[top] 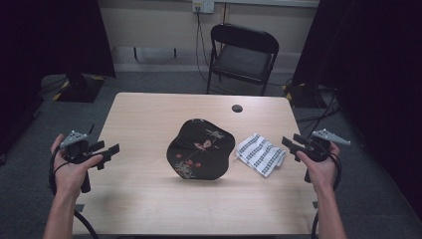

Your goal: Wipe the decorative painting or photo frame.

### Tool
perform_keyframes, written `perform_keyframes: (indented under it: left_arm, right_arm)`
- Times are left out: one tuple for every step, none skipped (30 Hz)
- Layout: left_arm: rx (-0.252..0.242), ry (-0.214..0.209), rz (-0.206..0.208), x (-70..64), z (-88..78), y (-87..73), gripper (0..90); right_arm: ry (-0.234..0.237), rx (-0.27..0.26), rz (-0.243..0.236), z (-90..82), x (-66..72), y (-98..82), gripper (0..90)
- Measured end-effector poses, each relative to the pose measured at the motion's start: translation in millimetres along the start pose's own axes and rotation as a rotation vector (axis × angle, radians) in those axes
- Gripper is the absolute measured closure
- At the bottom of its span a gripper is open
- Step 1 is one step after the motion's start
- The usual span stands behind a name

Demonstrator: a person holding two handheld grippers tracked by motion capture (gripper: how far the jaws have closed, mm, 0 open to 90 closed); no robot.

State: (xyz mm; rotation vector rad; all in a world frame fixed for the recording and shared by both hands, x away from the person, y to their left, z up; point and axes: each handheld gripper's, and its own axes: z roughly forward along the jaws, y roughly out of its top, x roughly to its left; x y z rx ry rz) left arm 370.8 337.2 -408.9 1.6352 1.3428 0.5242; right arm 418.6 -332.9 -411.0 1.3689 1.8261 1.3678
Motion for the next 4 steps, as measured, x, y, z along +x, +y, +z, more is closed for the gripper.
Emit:
perform_keyframes:
  left_arm:
    - [0.006, 0.001, 0.007, -1.3, 0.2, 0.4, 32.9]
    - [0.011, -0.002, 0.009, -2.2, 1.2, 0.6, 32.8]
    - [0.011, -0.002, 0.009, -2.2, 1.2, 0.6, 32.8]
    - [0.015, -0.008, 0.015, -2.8, 1.9, 0.7, 32.8]
  right_arm:
    - [0.000, -0.001, 0.001, 0.8, -0.2, -0.3, 41.9]
    - [0.001, 0.001, 0.001, 1.4, -0.2, -0.3, 41.9]
    - [0.001, 0.001, 0.001, 1.4, -0.2, -0.3, 41.9]
    - [0.000, 0.002, -0.001, 3.0, 0.0, -0.4, 41.9]
